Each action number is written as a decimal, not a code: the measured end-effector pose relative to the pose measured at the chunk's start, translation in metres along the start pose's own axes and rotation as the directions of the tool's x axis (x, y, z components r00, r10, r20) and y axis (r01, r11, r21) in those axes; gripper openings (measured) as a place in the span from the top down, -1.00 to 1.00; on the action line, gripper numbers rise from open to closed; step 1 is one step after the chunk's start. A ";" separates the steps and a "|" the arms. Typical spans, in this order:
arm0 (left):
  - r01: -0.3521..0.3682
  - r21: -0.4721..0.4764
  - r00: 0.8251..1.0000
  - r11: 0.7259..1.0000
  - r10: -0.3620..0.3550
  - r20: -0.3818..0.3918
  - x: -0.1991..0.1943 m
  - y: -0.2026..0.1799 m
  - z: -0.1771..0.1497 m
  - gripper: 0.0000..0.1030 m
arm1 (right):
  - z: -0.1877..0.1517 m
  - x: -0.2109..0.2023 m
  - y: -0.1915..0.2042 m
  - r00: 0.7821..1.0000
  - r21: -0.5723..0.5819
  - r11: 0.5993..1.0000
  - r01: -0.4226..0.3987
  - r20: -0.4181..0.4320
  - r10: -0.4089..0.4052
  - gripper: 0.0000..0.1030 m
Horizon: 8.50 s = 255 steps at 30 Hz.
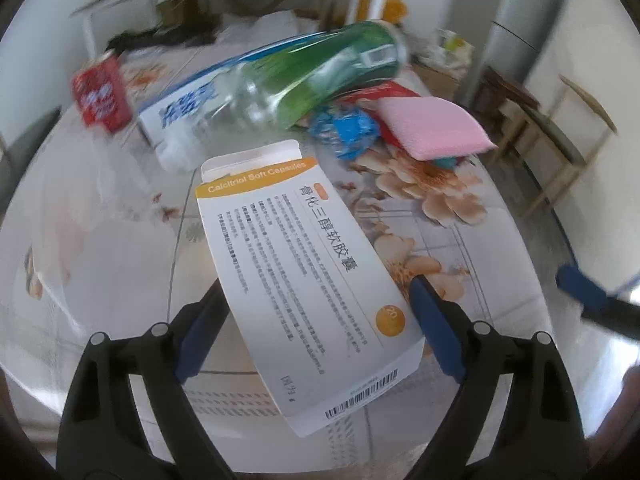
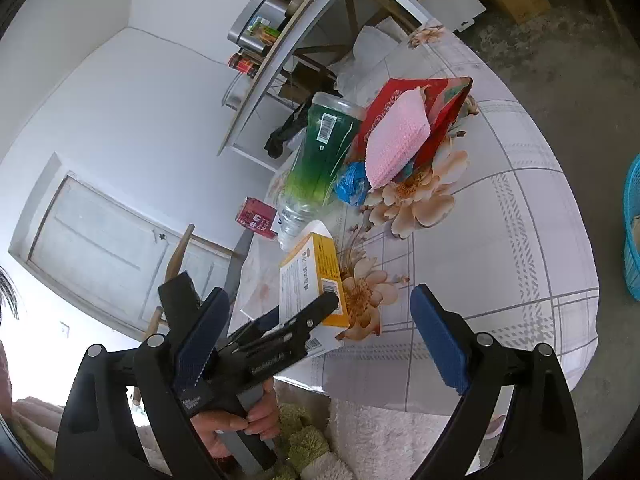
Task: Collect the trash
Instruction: 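Close the left gripper on the medicine box while the right gripper releases it, then hold the box in the left gripper while the right gripper grasps the blue snack wrapper, then lift the blue wrapper with the right gripper while the left gripper holds the box, then carry the box and wrapper over the blue wastebasket and open both grippers, then move both empty grippers back toward the table, then grasp the pink sponge with the right gripper while the left gripper grasps the clear container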
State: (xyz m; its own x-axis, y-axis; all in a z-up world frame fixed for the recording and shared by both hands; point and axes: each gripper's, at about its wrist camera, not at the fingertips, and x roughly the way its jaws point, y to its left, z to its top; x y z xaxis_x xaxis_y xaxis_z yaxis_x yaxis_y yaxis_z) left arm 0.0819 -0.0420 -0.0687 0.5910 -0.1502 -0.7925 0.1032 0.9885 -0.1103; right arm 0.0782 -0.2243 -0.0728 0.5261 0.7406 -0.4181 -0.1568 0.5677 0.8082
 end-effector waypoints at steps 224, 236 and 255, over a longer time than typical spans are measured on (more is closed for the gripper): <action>0.211 0.214 0.963 0.954 -0.241 0.124 -0.043 0.022 0.027 -0.66 | 0.087 0.060 0.065 0.777 -0.402 0.669 0.625 0.241 -0.581 -0.87; 0.232 0.240 0.952 0.943 -0.270 0.143 -0.043 0.050 0.002 -0.71 | 0.107 0.157 0.052 0.639 -0.534 0.475 0.699 0.169 -0.750 -0.87; 0.004 -0.081 0.964 0.997 0.018 0.266 -0.065 0.156 0.029 -0.75 | 0.104 0.155 0.047 0.626 -0.421 0.537 0.731 0.099 -0.773 -0.51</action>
State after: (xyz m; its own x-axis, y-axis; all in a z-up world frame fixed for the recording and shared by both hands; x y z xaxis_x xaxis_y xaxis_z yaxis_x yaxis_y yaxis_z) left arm 0.0830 0.1216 -0.0168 0.7843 -0.1311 -0.6064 0.0398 0.9860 -0.1616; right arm 0.2395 -0.1201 -0.0561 0.5337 -0.0111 -0.8456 -0.0520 0.9976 -0.0459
